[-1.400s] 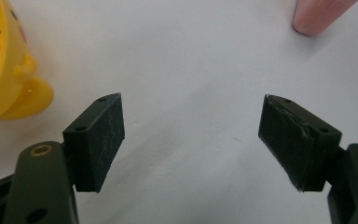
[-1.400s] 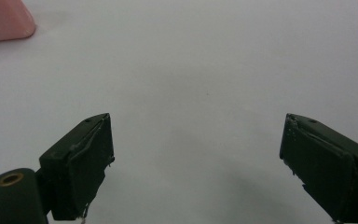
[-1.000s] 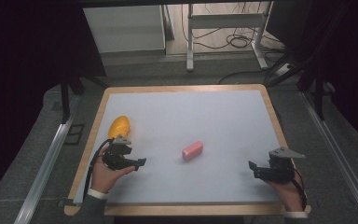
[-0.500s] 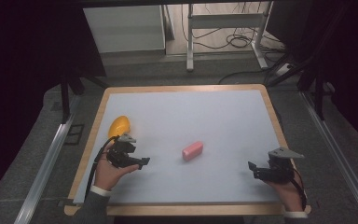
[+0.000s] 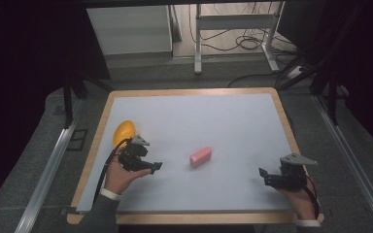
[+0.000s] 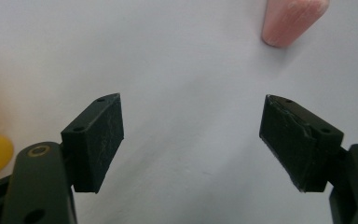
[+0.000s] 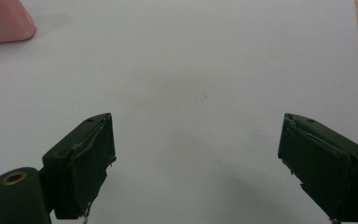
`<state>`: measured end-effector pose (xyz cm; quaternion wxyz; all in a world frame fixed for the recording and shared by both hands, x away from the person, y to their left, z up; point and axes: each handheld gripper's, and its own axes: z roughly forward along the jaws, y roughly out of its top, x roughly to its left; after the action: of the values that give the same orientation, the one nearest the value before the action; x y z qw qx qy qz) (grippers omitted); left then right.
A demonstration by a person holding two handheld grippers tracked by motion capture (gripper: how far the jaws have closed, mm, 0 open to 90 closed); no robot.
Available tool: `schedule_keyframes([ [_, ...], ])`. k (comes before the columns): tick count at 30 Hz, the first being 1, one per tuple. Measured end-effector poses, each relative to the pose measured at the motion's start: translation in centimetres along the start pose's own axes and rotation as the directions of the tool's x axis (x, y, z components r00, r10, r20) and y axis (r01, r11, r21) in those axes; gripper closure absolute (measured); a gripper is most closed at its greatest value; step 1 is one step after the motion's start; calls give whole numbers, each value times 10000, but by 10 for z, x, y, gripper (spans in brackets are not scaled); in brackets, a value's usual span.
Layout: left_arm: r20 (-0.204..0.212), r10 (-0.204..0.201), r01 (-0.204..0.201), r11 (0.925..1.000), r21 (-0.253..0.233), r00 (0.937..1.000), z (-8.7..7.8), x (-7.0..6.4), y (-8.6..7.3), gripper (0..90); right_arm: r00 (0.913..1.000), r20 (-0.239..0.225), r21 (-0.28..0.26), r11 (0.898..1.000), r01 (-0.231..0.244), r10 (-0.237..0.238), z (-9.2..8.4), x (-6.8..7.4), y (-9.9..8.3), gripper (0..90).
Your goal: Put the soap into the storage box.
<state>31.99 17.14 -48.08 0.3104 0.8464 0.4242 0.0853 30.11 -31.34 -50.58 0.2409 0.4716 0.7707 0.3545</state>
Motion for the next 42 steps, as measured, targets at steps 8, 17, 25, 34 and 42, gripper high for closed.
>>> schedule_keyframes([
  [8,103,204,-205,9997,151,9997,7,-7,8,221,10000,-7,37,10000,-14,14,0,0,-1,105],
  [17,164,496,-500,9986,195,9986,9,-16,21,220,9997,-193,-107,9998,-169,167,-1,1,1,106],
  [25,163,834,-838,9962,241,9964,12,-25,35,219,9998,-72,-36,9999,-162,162,0,-1,0,105],
  [34,272,1138,-1147,9928,339,9931,16,-36,46,219,9999,-42,-15,9999,-145,145,-1,0,0,105],
  [42,415,1215,-1233,9914,430,9917,20,-41,53,223,9999,-49,-14,9999,-111,111,0,0,-1,105],
])
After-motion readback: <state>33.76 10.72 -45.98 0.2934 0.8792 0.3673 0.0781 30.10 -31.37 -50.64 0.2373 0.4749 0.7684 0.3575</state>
